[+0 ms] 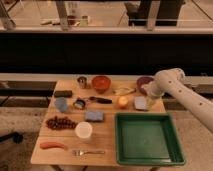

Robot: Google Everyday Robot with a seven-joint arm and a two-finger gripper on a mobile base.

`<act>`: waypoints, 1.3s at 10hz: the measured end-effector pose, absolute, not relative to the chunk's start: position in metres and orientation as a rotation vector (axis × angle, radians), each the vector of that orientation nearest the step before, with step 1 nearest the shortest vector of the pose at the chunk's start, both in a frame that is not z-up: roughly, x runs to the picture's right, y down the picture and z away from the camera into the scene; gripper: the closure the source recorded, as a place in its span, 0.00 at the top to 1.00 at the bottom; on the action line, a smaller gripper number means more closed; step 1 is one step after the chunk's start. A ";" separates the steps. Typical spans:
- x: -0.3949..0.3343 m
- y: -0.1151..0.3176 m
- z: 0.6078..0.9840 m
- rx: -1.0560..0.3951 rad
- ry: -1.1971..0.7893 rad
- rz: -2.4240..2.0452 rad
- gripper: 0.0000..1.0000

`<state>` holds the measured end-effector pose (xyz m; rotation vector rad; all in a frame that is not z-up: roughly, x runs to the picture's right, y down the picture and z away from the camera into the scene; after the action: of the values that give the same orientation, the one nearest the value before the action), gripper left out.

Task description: Wipe purple bowl with towel

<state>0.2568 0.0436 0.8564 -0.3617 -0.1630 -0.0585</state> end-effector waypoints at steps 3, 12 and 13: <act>0.261 0.041 0.867 -0.351 -0.157 -0.066 0.80; 0.273 0.061 0.918 -0.429 -0.152 -0.062 0.80; 0.272 0.065 0.921 -0.441 -0.155 -0.069 0.80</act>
<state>0.2715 0.0652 0.9208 -0.4409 -0.1553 -0.0695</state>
